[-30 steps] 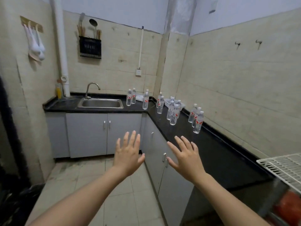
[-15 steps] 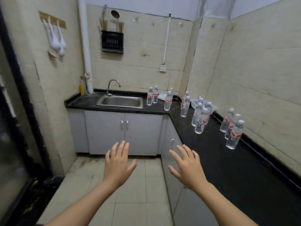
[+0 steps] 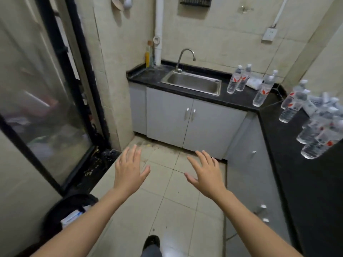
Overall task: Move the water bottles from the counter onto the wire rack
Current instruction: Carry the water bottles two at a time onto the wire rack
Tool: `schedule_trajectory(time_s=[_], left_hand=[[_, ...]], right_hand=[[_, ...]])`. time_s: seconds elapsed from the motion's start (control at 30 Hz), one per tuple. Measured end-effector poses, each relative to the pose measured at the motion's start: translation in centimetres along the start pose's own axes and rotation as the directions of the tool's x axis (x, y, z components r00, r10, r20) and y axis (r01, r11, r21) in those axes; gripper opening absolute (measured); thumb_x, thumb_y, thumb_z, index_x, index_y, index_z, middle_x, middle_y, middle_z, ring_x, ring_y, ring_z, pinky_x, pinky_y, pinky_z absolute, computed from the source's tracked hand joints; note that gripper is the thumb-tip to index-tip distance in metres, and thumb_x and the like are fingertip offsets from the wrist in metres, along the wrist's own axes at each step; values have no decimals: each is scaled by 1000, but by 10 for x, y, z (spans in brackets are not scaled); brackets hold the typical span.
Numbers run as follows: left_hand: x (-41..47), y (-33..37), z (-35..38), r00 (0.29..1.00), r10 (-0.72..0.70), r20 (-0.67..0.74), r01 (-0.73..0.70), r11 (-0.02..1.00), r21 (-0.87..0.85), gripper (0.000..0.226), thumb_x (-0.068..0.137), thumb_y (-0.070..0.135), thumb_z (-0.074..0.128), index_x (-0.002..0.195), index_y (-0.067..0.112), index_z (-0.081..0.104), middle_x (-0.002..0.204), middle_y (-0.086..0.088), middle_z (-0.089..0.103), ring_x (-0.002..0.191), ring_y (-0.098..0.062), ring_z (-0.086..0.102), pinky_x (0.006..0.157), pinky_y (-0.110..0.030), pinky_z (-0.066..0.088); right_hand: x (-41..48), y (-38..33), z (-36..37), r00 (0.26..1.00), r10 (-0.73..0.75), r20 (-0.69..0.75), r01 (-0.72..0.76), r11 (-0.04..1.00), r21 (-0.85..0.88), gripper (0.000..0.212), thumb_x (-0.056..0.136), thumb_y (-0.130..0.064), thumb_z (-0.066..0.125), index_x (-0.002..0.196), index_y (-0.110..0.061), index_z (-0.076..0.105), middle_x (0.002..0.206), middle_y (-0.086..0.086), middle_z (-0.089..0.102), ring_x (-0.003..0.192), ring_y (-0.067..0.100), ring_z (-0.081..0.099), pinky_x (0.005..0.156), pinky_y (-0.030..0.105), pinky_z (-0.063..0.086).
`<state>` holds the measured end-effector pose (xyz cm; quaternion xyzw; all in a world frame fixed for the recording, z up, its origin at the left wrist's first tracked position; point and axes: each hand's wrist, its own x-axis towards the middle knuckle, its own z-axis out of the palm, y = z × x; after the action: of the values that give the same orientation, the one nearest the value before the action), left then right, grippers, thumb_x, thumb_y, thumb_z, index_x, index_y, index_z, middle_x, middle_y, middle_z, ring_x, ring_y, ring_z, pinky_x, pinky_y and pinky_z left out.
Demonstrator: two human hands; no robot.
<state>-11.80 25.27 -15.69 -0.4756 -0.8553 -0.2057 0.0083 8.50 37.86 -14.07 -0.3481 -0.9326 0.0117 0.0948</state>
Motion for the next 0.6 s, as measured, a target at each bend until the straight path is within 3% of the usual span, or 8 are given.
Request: schedule_trajectory(time_s=[0.13, 0.3, 0.47, 0.6], left_hand=[[63, -10, 18, 997, -41, -58, 38, 998, -51, 65, 84, 42, 45, 138, 8, 33, 149, -12, 31, 138, -32, 22, 109, -49, 22], [142, 6, 59, 998, 25, 51, -20, 995, -97, 66, 87, 41, 48, 142, 13, 25, 154, -6, 21, 142, -27, 13, 111, -46, 19], [195, 53, 101, 984, 89, 152, -63, 984, -166, 73, 80, 50, 32, 143, 14, 23, 154, -4, 21, 142, -26, 13, 110, -45, 21], [243, 104, 141, 965, 160, 206, -114, 970, -216, 66, 88, 44, 43, 143, 16, 21, 155, -2, 16, 143, -23, 8, 112, -44, 16]], right_hand=[[57, 23, 11, 1000, 27, -5, -27, 999, 17, 58, 89, -48, 41, 140, -26, 28, 154, 9, 17, 143, 24, 5, 113, 39, 7], [120, 67, 12, 985, 168, -47, -166, 985, 41, 57, 88, -48, 44, 139, -26, 32, 153, 8, 19, 143, 23, 7, 113, 41, 9], [139, 111, 25, 929, 369, -34, -363, 924, 122, 56, 86, -47, 49, 136, -26, 36, 151, 8, 24, 143, 23, 11, 113, 42, 12], [158, 166, 36, 879, 477, 3, -472, 869, 153, 57, 86, -48, 49, 137, -28, 34, 152, 8, 22, 143, 22, 9, 113, 41, 10]])
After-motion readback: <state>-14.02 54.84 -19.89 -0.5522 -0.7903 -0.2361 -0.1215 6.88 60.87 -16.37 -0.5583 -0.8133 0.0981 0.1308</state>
